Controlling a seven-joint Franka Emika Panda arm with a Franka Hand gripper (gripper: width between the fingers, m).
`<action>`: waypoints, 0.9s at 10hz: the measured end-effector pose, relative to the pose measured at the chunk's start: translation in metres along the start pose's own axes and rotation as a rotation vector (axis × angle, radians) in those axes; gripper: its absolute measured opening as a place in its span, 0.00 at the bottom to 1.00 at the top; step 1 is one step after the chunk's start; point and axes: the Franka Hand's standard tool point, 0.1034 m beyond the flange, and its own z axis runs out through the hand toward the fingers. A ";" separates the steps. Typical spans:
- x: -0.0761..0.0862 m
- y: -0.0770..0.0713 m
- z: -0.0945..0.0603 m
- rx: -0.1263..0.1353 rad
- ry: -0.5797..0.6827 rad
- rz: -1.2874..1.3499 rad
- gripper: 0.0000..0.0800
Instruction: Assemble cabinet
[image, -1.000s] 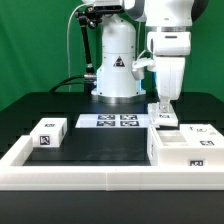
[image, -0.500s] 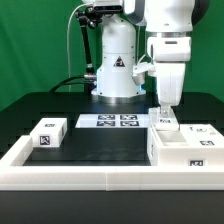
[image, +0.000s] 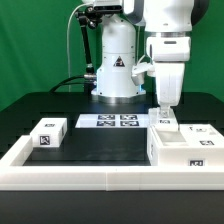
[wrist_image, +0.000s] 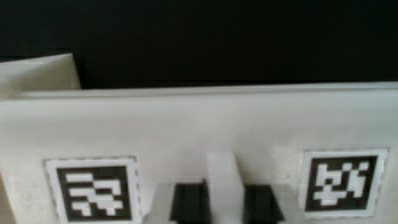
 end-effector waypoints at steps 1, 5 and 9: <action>0.000 0.000 0.000 0.000 0.000 0.000 0.09; -0.002 0.005 0.000 -0.002 0.001 -0.021 0.09; 0.001 0.032 0.000 -0.026 0.017 -0.040 0.09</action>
Offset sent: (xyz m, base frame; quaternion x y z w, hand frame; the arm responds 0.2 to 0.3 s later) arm 0.0000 0.0000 0.0000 0.0000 0.0000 0.0000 1.0000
